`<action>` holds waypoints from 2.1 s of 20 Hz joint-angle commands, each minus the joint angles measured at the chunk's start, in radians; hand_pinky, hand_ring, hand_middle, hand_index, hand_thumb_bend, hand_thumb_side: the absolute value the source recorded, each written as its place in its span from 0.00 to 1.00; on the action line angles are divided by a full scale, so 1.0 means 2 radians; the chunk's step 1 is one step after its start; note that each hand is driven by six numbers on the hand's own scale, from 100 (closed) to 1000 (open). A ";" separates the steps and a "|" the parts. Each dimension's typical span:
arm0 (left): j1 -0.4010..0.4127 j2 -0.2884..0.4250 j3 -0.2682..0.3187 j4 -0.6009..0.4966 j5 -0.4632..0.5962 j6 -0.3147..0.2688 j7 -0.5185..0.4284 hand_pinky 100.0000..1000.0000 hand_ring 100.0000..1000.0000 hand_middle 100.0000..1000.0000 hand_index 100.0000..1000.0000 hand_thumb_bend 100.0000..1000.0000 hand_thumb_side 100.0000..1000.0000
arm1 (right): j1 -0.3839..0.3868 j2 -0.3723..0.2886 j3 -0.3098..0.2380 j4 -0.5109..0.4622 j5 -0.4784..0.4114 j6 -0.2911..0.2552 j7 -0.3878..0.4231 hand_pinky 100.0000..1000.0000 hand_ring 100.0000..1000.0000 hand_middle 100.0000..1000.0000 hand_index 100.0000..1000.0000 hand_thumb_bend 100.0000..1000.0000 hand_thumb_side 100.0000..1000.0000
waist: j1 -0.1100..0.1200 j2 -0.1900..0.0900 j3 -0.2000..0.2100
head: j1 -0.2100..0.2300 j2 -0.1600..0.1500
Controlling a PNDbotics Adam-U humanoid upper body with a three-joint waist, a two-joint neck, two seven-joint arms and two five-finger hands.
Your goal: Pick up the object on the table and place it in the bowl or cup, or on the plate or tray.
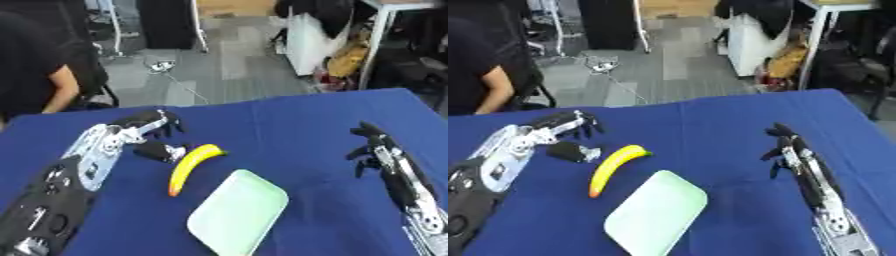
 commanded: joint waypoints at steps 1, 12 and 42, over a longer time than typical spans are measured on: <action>-0.018 0.000 0.012 0.006 -0.007 0.006 0.008 0.50 0.62 0.68 0.75 0.00 0.67 | -0.009 -0.003 0.001 -0.009 0.003 0.000 0.002 0.25 0.53 0.82 0.96 0.00 0.86 | 0.000 -0.006 0.000 | 0.005 -0.004; -0.017 -0.013 0.006 0.006 -0.006 0.007 0.008 0.50 0.62 0.68 0.75 0.00 0.69 | -0.010 -0.002 0.002 -0.011 0.003 0.001 0.002 0.25 0.52 0.82 0.96 0.00 0.86 | 0.002 -0.003 -0.003 | 0.002 -0.004; 0.004 -0.020 0.027 0.078 -0.123 0.010 0.055 0.48 0.57 0.68 0.77 0.00 0.63 | -0.018 0.001 0.008 -0.022 0.004 0.003 0.004 0.25 0.52 0.82 0.96 0.00 0.86 | 0.006 0.021 -0.017 | -0.008 -0.019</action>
